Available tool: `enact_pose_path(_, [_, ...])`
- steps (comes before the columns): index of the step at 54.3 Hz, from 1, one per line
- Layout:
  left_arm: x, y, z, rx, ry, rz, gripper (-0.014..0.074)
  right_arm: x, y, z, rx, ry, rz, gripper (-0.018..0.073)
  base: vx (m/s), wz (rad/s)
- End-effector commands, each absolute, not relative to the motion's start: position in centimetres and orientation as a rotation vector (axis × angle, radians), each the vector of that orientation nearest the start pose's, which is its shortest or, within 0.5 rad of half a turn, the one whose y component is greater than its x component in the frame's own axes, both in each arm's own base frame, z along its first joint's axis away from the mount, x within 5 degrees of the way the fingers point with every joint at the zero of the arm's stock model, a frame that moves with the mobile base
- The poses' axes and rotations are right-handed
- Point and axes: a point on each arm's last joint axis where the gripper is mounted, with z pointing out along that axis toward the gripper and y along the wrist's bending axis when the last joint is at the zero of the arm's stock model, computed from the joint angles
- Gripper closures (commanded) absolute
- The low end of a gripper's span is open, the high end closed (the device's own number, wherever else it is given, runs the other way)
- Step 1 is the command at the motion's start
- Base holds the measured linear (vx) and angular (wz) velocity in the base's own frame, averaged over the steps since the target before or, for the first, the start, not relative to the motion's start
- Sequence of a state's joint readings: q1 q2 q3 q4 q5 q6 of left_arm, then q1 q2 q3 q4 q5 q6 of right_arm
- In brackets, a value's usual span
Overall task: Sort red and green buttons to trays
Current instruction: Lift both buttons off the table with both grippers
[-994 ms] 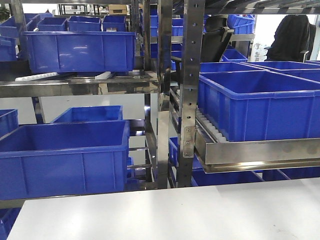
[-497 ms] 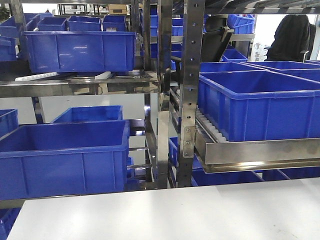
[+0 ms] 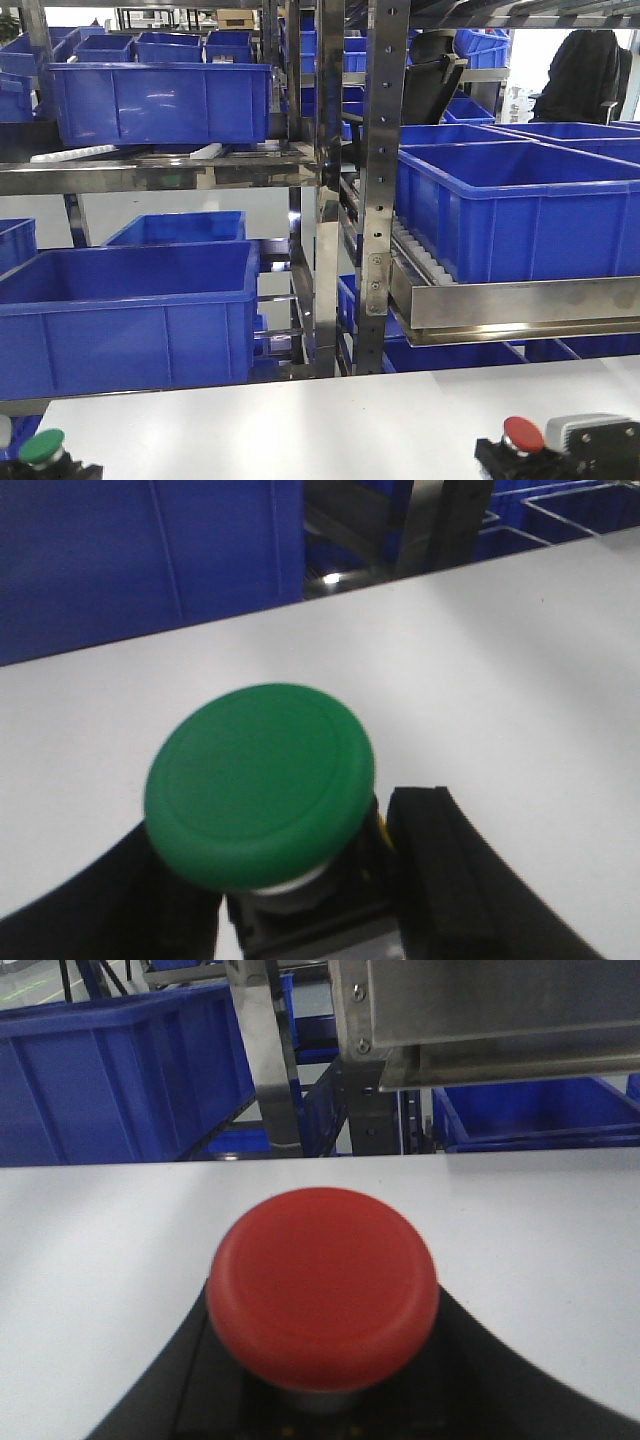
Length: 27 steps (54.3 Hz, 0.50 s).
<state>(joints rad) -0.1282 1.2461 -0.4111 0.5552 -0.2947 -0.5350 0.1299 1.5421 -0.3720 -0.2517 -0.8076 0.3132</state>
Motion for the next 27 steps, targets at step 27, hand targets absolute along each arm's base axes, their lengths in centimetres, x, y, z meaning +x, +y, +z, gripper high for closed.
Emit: enact_pose_path(27, [14.9, -4.4, 27.3, 0.124, 2.006, -0.219, 0.0596, 14.6, 2.0, 28.7, -0.033, 1.744, 0.186, 0.0570, 0.00, 0.00])
